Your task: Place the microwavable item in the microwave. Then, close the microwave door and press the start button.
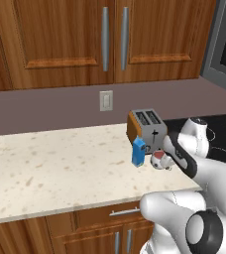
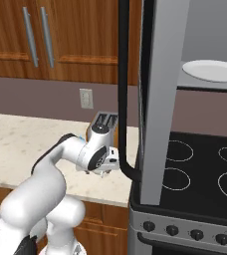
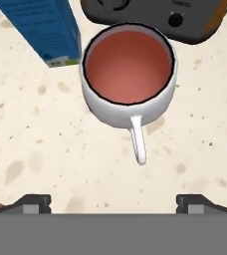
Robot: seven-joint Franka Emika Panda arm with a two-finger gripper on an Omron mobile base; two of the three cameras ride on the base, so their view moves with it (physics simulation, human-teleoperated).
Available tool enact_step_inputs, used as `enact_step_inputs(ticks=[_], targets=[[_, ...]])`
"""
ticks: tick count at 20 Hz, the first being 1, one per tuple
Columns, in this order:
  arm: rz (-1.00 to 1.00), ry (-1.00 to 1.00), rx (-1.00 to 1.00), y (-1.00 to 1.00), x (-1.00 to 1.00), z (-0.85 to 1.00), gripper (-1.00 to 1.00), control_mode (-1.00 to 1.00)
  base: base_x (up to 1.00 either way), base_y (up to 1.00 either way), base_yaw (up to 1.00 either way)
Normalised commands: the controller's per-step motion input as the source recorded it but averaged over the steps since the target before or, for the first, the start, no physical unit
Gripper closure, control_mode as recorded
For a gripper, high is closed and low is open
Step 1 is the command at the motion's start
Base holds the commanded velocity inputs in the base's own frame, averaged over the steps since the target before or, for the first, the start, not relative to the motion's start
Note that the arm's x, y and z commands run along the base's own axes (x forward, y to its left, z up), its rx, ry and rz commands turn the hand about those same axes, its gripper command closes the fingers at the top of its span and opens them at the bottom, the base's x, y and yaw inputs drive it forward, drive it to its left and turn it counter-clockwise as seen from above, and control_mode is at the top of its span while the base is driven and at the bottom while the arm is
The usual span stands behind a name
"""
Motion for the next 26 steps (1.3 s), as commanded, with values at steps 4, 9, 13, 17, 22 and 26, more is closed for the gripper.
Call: enact_step_inputs(ticks=[4, 9, 13, 17, 22, 26], targets=[[0.00, 0.00, -0.01, 0.00, 0.16, -0.18, -1.00, -1.00, 0.00, 0.00, 0.00], [0.00, 0.00, -0.01, 0.00, 0.14, -0.22, -1.00, -1.00, 0.00, 0.00, 0.00], [0.00, 0.00, 0.00, 0.00, 0.21, -0.23, -1.00, -1.00, 0.00, 0.00, 0.00], [0.00, 0.00, 0.00, 0.00, 0.09, -0.20, -1.00, -1.00, 0.00, 0.00, 0.00], [0.00, 0.00, 0.00, 0.00, 0.12, -0.19, -1.00, -1.00, 0.00, 0.00, 0.00], [0.00, 0.00, 0.00, 0.00, 0.12, -0.14, -1.00, -1.00, 0.00, 0.00, 0.00]])
